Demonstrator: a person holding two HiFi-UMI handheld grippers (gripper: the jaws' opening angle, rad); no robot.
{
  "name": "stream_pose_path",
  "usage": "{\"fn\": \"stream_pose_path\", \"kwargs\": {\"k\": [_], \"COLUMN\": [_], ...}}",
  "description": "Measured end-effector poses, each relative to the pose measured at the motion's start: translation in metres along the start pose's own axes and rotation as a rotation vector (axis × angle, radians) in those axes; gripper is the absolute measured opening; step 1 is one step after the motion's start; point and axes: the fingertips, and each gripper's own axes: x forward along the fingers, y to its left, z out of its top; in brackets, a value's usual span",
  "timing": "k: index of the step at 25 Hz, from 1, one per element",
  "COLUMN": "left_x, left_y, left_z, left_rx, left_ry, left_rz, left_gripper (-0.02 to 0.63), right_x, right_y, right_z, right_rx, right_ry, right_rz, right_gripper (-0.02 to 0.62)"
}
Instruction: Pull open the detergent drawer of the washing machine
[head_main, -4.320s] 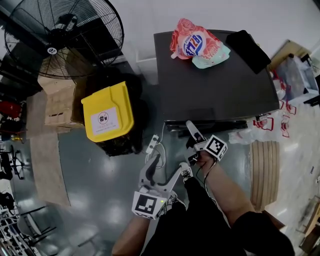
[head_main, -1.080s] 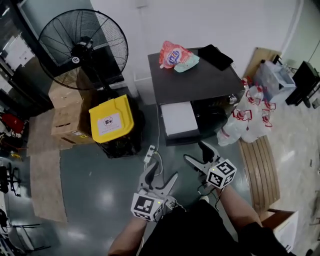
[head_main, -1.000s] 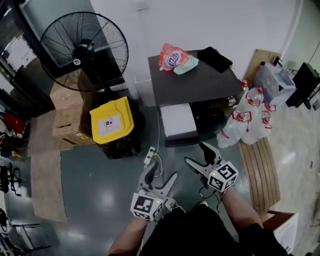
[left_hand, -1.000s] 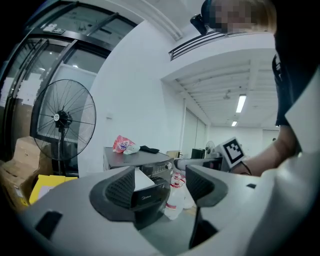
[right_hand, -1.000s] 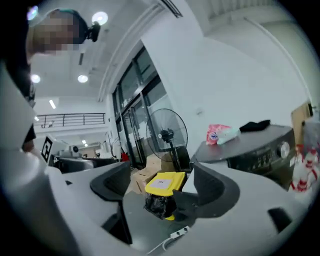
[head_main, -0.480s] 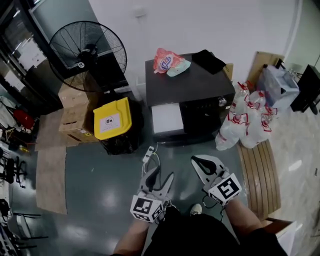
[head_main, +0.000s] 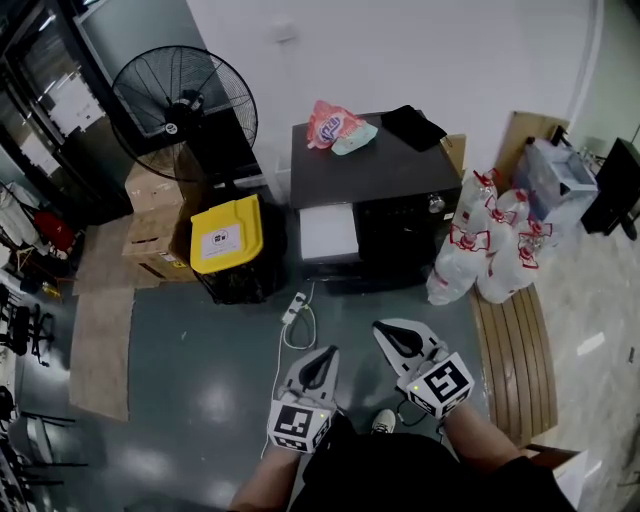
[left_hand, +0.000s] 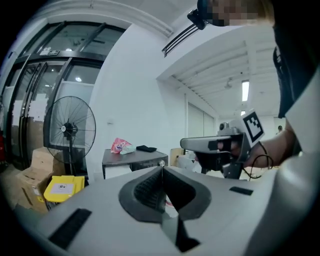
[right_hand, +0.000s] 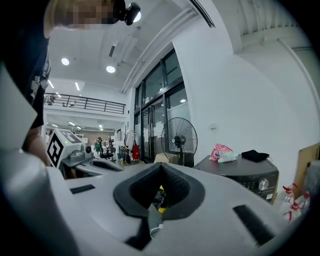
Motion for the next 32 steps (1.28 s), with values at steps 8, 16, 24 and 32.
{"fn": "stream_pose_path", "kwargs": {"k": [8, 16, 24, 32], "left_x": [-0.010, -0.014, -0.013, -0.011], "left_y": [-0.008, -0.002, 0.010, 0.014], "left_z": [0.004, 0.002, 0.004, 0.006], "left_rx": [-0.001, -0.012, -0.031, -0.032], "left_ry": [0.001, -0.002, -0.005, -0.005], "left_rz": [-0.024, -0.021, -0.013, -0.014], "left_gripper": [0.009, 0.009, 0.009, 0.009], "right_x": [-0.009, -0.005, 0.005, 0.009], "right_y": [0.007, 0.009, 0.011, 0.008], "right_z": [0.002, -0.006, -0.012, -0.012], "right_rx": [0.020, 0.040, 0.044, 0.053], "right_ry": [0.006, 0.025, 0.043, 0.052], "right_rz": [-0.011, -0.018, -0.010, -0.018], "right_gripper": [0.003, 0.003, 0.003, 0.003]}}
